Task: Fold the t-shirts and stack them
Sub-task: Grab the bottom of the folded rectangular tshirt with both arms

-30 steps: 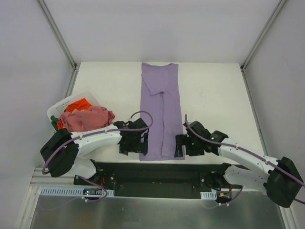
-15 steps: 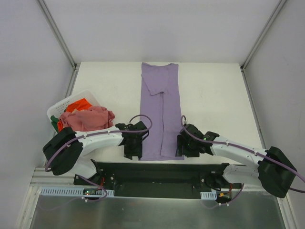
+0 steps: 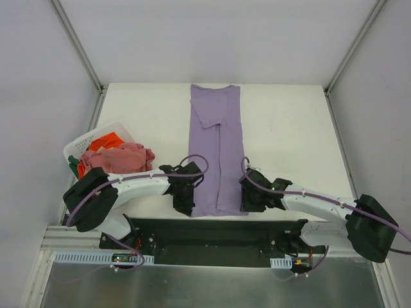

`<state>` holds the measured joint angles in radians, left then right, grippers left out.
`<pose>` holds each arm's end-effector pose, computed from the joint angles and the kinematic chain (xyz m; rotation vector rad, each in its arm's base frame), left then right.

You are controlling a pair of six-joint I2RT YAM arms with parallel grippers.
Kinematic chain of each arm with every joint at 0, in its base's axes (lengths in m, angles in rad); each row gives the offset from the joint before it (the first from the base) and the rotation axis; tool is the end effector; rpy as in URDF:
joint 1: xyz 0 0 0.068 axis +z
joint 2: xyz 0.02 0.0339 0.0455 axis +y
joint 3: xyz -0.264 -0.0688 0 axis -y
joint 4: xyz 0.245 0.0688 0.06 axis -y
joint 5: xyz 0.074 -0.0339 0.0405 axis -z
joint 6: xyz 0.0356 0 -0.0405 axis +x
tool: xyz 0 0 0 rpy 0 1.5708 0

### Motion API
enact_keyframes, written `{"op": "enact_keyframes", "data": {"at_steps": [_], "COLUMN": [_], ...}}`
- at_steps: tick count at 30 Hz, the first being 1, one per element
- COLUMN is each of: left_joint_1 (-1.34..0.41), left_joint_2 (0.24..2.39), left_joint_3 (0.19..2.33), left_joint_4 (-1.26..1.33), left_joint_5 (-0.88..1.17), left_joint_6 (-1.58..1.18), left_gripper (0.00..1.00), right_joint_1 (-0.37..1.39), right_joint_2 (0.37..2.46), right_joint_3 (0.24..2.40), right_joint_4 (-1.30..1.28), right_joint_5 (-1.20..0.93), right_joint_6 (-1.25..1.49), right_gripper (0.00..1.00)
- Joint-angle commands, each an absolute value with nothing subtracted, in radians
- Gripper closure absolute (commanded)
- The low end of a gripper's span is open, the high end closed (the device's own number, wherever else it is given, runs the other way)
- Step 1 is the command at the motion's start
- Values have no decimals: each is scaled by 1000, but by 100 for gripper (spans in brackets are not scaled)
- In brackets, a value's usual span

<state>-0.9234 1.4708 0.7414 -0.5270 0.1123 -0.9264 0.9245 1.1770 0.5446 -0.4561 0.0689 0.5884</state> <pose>0.1477 -0.2019 0.1536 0.0223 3.0034 -0.4818 0.1240 0.1603 0.1639 -0.4319 2.6835 0.3906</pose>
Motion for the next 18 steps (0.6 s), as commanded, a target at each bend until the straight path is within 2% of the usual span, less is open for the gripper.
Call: {"op": "enact_keyframes", "data": {"at_steps": [1, 5, 9, 18], "left_joint_1": [-942, -942, -943, -946], "left_joint_2": [1532, 1529, 1496, 1379], "left_joint_3": [718, 701, 666, 589], "left_joint_4": [-428, -428, -446, -448], "left_joint_5": [144, 141, 129, 141], "left_joint_6": [-956, -976, -1005, -1020], "left_gripper": [100, 100, 100, 100], "right_joint_1": [959, 966, 968, 968], "right_joint_2": [1204, 1198, 1161, 1058], "right_joint_3": [535, 546, 534, 466], "right_joint_4": [-480, -544, -644, -548], "right_joint_5": [106, 141, 192, 45], "right_joint_6": [643, 657, 661, 537], "right_gripper": [67, 87, 100, 99]}}
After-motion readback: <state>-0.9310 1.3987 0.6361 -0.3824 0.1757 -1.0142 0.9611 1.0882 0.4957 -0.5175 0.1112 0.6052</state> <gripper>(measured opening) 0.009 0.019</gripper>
